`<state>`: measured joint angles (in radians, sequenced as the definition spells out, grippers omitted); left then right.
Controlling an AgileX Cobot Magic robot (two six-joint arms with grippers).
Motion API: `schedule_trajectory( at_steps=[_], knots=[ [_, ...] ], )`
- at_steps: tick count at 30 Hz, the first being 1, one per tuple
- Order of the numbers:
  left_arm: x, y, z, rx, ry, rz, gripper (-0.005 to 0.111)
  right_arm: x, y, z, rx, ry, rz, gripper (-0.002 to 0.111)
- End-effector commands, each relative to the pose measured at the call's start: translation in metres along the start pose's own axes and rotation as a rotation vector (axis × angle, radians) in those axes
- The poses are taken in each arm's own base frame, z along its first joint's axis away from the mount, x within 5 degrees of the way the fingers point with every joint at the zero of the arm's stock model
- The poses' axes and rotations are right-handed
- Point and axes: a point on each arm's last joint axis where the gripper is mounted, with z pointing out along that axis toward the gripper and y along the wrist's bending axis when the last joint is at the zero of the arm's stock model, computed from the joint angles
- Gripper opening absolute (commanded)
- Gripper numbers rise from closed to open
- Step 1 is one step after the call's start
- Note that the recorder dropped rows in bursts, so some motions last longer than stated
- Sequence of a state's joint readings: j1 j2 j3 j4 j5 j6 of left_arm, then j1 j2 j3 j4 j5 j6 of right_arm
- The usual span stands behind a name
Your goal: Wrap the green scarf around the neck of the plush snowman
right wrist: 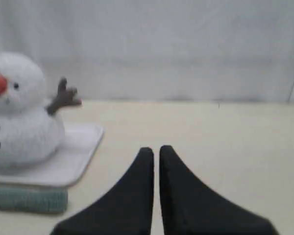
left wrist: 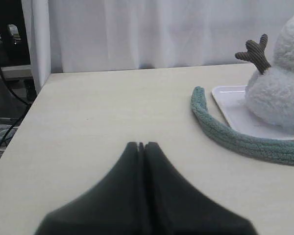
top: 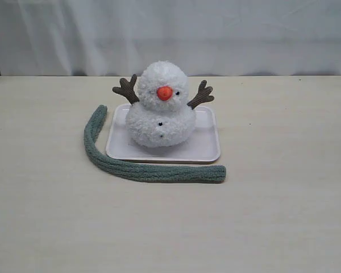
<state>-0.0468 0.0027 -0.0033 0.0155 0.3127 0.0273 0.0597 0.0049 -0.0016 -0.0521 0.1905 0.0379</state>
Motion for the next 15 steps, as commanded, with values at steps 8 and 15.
schedule_trajectory(
  at_steps=[8,15],
  knots=[
    [0.0,0.0,0.0,0.001,-0.007,-0.003,0.0,-0.066,0.003,-0.03,-0.086,-0.826,0.097,0.004],
    [0.0,0.0,0.0,0.001,-0.007,-0.003,0.0,-0.094,0.002,-0.036,-0.144,-0.708,0.309,0.006]
  ],
)
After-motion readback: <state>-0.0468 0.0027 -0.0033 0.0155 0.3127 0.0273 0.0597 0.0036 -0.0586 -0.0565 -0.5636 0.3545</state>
